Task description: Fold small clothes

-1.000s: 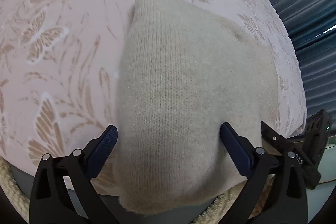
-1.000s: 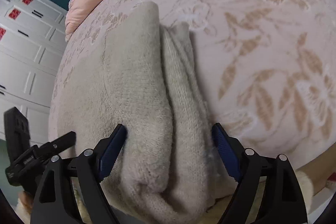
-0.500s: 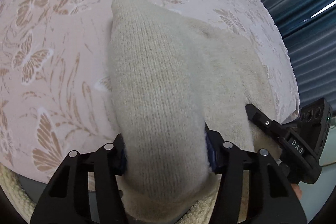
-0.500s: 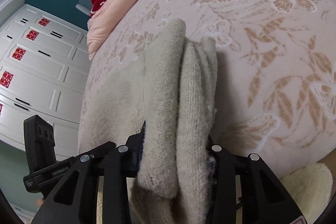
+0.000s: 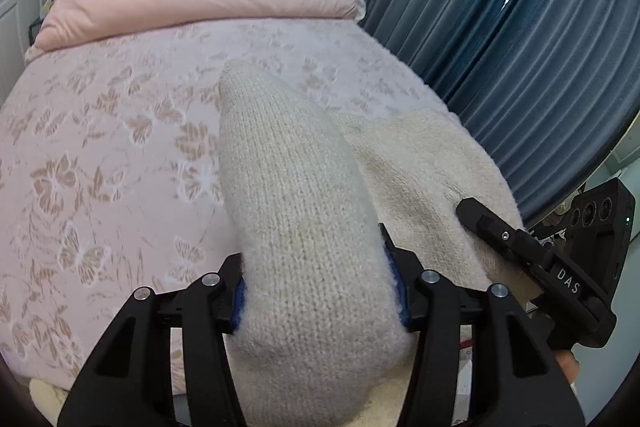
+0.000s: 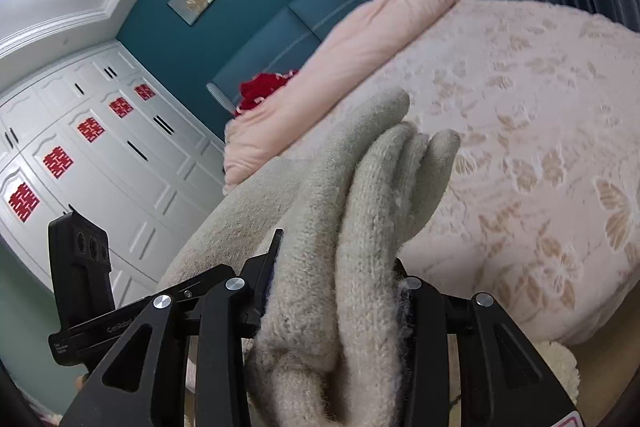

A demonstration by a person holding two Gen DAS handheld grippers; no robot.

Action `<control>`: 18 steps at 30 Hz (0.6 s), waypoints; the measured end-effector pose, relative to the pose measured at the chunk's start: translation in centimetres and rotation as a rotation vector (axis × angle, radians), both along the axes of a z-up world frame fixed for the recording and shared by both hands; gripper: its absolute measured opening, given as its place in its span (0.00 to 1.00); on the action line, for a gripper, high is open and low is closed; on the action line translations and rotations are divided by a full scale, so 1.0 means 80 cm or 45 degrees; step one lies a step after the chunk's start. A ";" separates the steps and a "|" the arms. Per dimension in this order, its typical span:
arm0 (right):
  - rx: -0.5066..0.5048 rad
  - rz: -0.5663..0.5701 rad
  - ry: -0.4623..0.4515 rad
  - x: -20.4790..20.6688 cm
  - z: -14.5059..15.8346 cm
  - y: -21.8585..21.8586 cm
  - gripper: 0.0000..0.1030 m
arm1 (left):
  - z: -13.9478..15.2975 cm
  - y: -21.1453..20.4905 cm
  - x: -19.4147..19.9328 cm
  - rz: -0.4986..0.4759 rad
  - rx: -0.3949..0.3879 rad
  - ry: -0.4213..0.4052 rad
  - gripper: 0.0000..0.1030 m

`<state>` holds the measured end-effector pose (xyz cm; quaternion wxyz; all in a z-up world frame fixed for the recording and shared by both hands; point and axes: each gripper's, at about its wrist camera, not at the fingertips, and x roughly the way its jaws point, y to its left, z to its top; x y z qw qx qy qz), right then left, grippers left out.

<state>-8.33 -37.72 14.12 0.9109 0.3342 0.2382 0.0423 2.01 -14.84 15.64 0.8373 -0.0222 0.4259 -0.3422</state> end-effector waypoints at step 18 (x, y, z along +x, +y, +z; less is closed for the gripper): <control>-0.251 0.275 -0.513 0.059 0.193 0.195 0.38 | 0.206 0.221 -0.012 0.133 -0.258 -0.654 0.54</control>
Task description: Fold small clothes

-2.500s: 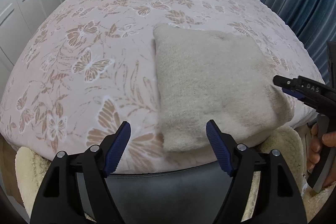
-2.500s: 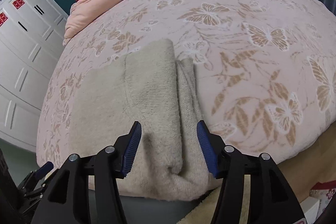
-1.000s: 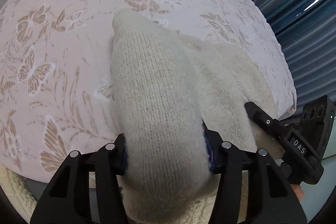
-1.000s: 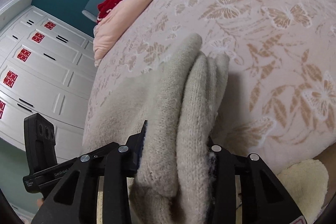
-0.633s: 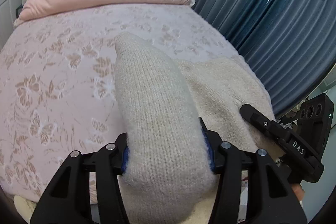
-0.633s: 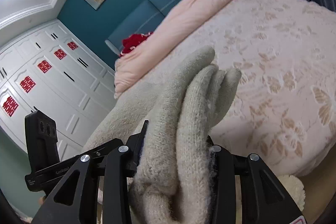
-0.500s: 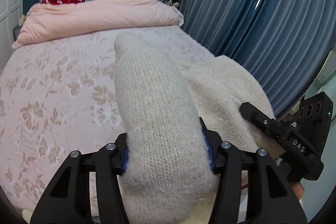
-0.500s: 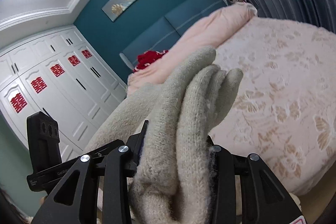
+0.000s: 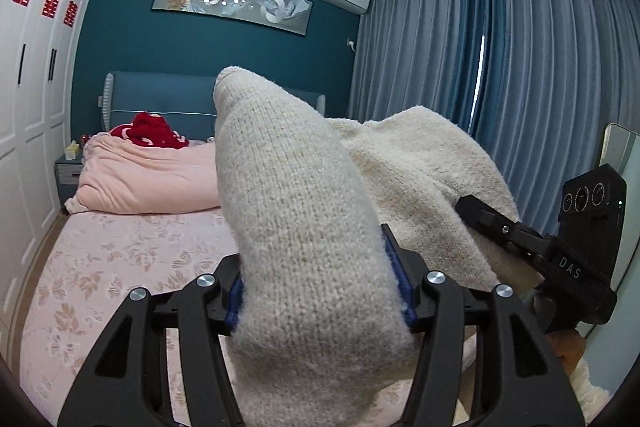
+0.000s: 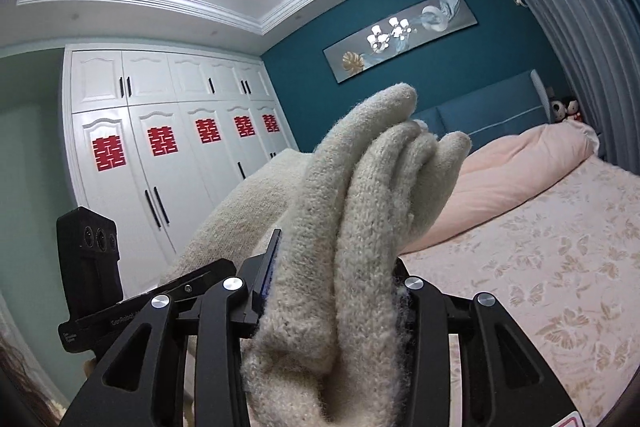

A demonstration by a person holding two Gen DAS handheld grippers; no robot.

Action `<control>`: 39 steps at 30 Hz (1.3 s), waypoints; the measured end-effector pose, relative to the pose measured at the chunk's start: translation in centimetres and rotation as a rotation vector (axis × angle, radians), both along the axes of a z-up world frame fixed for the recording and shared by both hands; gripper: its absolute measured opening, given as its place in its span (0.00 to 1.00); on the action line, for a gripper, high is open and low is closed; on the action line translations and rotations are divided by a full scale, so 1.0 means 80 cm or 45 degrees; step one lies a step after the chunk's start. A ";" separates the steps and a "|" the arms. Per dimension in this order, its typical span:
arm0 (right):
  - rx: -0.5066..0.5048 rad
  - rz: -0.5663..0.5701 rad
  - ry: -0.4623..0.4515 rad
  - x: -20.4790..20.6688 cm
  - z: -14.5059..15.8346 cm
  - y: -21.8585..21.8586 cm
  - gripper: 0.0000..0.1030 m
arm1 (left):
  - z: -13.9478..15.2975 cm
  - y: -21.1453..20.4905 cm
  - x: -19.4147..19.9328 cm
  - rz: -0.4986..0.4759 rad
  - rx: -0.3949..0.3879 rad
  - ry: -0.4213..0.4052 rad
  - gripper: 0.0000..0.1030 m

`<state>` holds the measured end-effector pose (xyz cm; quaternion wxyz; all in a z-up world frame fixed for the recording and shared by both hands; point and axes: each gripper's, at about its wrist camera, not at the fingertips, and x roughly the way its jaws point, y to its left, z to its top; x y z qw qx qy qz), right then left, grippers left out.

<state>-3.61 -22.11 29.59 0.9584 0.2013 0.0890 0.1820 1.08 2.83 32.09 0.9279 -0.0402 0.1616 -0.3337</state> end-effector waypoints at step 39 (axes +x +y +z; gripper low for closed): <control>-0.008 0.145 0.899 0.243 -0.356 0.076 0.42 | -0.390 0.138 0.174 0.339 -0.197 0.954 0.53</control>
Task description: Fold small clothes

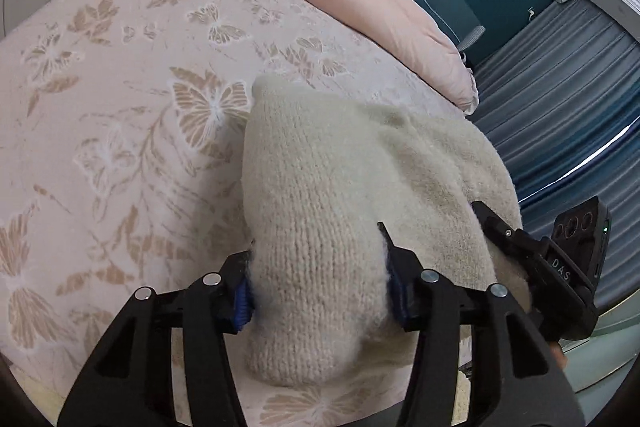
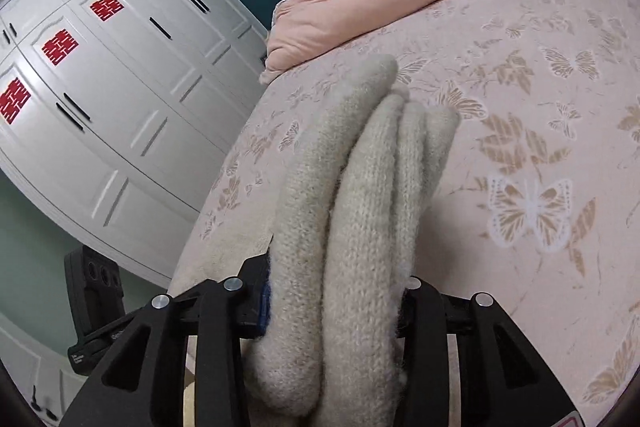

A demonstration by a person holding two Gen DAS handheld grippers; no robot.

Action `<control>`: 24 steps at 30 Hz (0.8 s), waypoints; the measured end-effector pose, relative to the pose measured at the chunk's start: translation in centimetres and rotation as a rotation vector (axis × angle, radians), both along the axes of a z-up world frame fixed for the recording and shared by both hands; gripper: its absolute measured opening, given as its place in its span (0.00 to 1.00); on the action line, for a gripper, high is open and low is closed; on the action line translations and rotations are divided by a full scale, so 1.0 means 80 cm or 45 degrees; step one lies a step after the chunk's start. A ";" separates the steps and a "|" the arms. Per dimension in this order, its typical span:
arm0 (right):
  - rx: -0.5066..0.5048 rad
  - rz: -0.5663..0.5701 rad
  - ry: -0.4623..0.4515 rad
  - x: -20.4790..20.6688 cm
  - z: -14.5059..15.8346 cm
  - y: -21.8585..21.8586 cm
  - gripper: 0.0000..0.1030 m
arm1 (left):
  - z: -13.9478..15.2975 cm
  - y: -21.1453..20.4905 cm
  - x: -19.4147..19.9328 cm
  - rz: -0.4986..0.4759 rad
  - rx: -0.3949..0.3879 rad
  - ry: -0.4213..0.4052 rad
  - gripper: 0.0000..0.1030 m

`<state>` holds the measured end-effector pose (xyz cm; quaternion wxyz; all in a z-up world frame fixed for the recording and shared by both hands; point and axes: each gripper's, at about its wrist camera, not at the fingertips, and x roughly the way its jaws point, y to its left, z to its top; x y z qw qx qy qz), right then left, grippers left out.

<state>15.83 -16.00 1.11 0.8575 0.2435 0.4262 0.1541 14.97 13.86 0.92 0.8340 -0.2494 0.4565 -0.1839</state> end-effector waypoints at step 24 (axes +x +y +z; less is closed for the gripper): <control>-0.445 -0.038 0.121 -0.088 -0.028 0.045 0.17 | -0.041 -0.072 -0.078 0.005 0.844 0.017 0.78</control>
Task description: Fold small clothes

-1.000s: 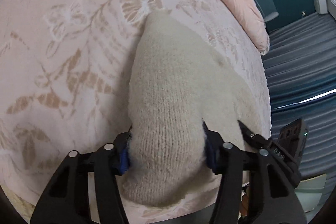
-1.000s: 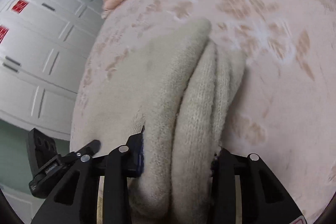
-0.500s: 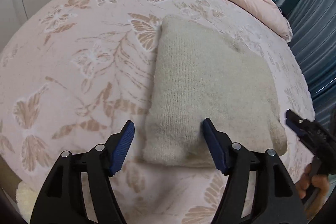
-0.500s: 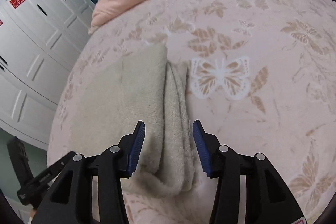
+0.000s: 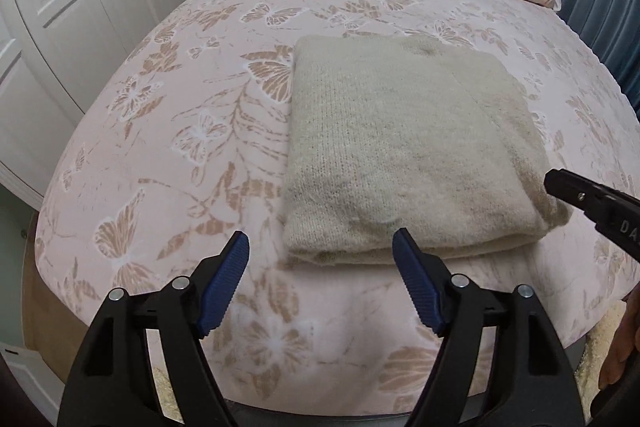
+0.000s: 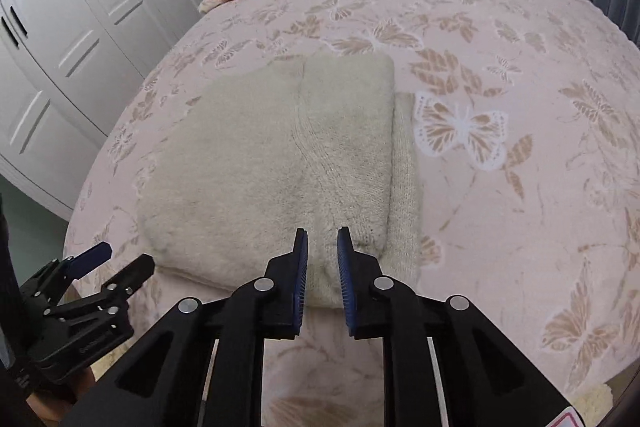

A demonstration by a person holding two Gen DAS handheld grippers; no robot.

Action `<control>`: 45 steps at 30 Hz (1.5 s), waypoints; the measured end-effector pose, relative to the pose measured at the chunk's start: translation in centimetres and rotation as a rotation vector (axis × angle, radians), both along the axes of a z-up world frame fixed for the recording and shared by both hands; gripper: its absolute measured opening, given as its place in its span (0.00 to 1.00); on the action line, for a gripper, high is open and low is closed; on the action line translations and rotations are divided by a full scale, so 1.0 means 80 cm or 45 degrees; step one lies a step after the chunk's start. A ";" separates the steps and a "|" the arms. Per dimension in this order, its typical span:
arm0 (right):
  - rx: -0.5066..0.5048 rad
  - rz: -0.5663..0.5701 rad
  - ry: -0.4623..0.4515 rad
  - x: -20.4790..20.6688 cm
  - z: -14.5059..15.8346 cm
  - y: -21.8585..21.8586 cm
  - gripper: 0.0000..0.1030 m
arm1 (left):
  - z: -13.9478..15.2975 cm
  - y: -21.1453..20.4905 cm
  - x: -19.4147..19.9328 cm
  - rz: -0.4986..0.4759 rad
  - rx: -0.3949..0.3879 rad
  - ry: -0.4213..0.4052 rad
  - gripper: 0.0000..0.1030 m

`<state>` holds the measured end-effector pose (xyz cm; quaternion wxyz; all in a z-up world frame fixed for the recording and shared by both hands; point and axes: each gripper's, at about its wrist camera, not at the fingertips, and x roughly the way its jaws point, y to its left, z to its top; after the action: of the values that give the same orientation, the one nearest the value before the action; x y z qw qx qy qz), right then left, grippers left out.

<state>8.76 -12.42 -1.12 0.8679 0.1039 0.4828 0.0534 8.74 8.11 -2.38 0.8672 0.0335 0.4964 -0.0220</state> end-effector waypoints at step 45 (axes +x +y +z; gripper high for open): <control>-0.225 -0.278 -0.176 -0.145 0.036 0.015 0.82 | 0.043 -0.041 -0.099 0.046 0.021 -0.218 0.89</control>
<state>-2.87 -11.20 1.75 0.9055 0.0751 0.4105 -0.0771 0.81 4.81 1.10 0.9063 0.0333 0.4213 0.0005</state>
